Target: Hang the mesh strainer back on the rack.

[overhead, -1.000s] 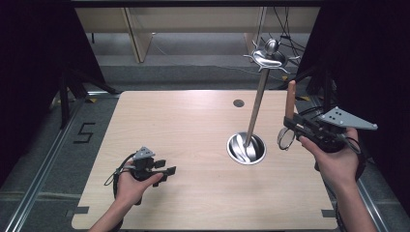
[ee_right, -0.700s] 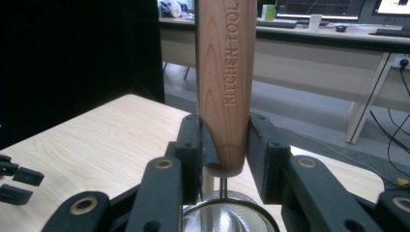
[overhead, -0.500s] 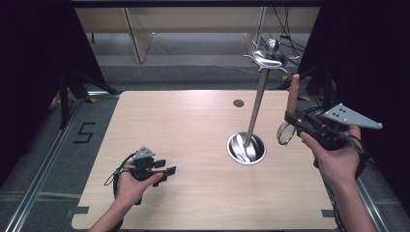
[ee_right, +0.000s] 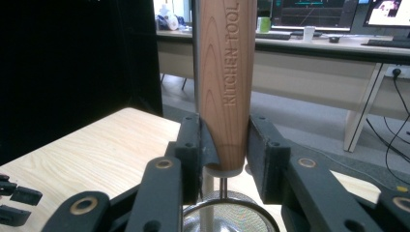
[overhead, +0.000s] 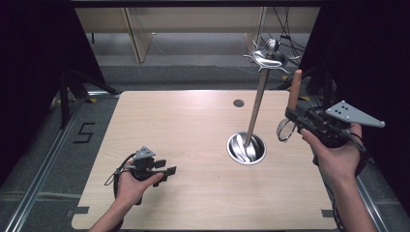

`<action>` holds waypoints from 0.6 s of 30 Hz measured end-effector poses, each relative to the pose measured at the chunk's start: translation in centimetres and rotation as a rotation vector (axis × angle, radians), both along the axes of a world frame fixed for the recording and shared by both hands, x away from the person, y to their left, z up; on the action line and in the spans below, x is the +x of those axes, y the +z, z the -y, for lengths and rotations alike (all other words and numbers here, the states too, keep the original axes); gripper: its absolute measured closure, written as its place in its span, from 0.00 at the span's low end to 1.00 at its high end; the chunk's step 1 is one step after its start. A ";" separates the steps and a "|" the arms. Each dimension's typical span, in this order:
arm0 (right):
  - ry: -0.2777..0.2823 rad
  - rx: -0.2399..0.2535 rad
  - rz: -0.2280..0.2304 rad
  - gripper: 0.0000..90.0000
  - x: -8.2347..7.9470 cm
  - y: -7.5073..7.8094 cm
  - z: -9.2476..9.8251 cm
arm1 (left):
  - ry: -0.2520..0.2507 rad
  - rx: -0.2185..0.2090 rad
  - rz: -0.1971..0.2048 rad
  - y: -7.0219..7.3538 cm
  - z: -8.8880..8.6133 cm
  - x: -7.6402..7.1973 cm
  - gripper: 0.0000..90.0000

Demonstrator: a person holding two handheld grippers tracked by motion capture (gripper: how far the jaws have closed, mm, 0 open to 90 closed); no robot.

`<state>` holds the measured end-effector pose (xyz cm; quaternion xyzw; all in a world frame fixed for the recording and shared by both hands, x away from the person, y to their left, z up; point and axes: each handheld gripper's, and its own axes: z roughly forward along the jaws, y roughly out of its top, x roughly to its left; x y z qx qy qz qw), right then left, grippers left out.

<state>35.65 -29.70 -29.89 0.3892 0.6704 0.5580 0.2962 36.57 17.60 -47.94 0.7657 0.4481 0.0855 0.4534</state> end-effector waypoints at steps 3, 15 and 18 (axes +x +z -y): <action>0.004 0.003 0.002 0.77 0.0 0.1 -0.2 | -0.003 0.002 -0.001 0.0 0.0 0.0 0.48; 0.004 0.011 0.025 0.77 -0.2 0.8 -0.5 | -0.004 0.000 0.001 -0.1 0.1 0.0 0.48; 0.009 0.012 0.027 0.77 -0.2 0.9 -0.5 | -0.004 0.000 0.000 -0.1 0.1 0.0 0.48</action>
